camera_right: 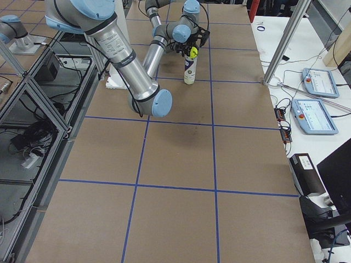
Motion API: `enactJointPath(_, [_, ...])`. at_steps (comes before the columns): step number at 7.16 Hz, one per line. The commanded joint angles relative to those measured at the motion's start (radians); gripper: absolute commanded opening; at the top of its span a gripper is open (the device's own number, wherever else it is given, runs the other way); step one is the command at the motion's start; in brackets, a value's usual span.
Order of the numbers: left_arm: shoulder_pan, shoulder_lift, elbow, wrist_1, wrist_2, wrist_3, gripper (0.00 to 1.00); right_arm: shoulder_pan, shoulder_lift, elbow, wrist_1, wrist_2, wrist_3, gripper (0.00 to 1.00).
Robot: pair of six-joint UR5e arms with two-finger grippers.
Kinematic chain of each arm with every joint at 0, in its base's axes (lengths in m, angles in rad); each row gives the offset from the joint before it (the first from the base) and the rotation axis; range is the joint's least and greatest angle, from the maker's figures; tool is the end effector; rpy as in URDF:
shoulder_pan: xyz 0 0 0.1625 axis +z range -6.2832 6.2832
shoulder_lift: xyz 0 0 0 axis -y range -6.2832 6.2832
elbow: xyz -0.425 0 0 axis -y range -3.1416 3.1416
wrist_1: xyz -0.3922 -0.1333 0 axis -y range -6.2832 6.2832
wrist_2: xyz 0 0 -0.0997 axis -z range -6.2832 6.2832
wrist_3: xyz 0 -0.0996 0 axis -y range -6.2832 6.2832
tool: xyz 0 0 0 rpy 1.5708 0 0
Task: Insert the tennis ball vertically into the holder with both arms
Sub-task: 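Lift the tennis ball with the right gripper and carry it over the can, then open the right gripper to drop the ball into the can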
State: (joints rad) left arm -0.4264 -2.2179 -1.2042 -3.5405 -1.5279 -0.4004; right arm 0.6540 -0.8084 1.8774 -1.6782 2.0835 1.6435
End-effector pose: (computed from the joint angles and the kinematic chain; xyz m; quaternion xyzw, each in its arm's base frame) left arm 0.5330 -0.3932 0.2529 0.6526 0.6229 0.1386 0.4085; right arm -0.4331 -0.4384 0.0939 -0.0872 -0.4930 0.1952 0.8433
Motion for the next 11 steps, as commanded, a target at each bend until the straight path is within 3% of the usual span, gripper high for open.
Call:
enactJointPath(1, [0.0,0.0,0.0,0.0,0.0,0.0,1.0,-0.005,0.002,-0.004,0.0,-0.002,-0.001,0.42])
enactJointPath(2, [0.0,0.0,0.0,0.0,0.0,-0.002,1.0,-0.007,0.002,-0.006,0.002,-0.006,-0.001,0.98])
enactJointPath(11, [0.0,-0.002,-0.003,0.0,0.0,-0.005,1.0,0.034,-0.012,0.011,0.0,0.012,-0.017,1.0])
